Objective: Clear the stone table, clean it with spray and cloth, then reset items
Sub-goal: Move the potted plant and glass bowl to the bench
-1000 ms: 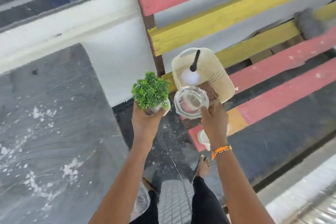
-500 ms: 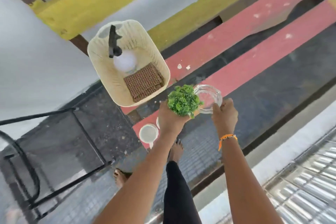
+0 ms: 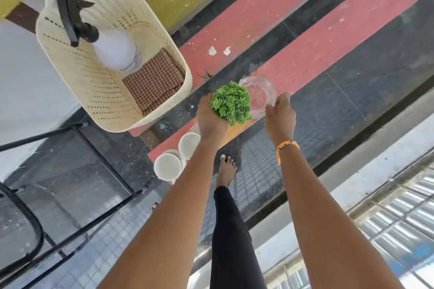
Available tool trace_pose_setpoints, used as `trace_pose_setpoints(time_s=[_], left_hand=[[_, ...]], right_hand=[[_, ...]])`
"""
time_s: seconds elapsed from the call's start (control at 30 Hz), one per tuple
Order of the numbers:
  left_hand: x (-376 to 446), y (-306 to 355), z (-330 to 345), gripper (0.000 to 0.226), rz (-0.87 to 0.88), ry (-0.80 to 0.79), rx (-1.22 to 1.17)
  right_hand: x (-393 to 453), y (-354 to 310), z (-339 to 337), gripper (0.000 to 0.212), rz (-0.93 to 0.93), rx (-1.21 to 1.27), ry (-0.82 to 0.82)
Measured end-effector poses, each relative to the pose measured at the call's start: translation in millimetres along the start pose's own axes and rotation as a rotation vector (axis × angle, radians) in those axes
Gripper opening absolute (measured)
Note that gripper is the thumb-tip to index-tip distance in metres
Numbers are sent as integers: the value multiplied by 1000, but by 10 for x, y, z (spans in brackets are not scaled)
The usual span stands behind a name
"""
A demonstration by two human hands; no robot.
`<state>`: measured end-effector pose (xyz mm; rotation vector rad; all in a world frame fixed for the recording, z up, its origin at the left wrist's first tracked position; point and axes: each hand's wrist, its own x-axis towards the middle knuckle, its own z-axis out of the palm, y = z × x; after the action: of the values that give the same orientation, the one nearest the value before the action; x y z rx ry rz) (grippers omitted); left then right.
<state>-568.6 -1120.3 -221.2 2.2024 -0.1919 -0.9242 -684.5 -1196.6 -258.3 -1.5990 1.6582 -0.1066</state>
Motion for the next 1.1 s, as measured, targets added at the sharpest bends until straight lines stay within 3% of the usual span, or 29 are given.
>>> trace_pose_setpoints(time_s=[0.23,0.33,0.67,0.8,0.93,1.03,1.1], left_hand=[[-66,-57,-77,34,92,-81,151],[-168,-42,-176,48,72,-100,84],[-447,39,-498,74,-30,-151,103],[-510,95,-670,65,-81,-108,8],[-575,183,-1010,25,-160,39,-362],[-573,197,-1343,27,-199,151,-606],[-531,172,-1558,24,-201,219,-635]], right_hand=[[-27,-73,-26,23,91,69,30],[-125,-154,-41,25,120,105,97],[-620,-909,-125,17,-113,252,132],[-749,-1455,-21,13,-319,272,-8],[-808,-2041,287,18,-572,219,-268],[-759,-2381,609,25,-659,133,-419],[-706,-2551,816,33,-684,75,-487]])
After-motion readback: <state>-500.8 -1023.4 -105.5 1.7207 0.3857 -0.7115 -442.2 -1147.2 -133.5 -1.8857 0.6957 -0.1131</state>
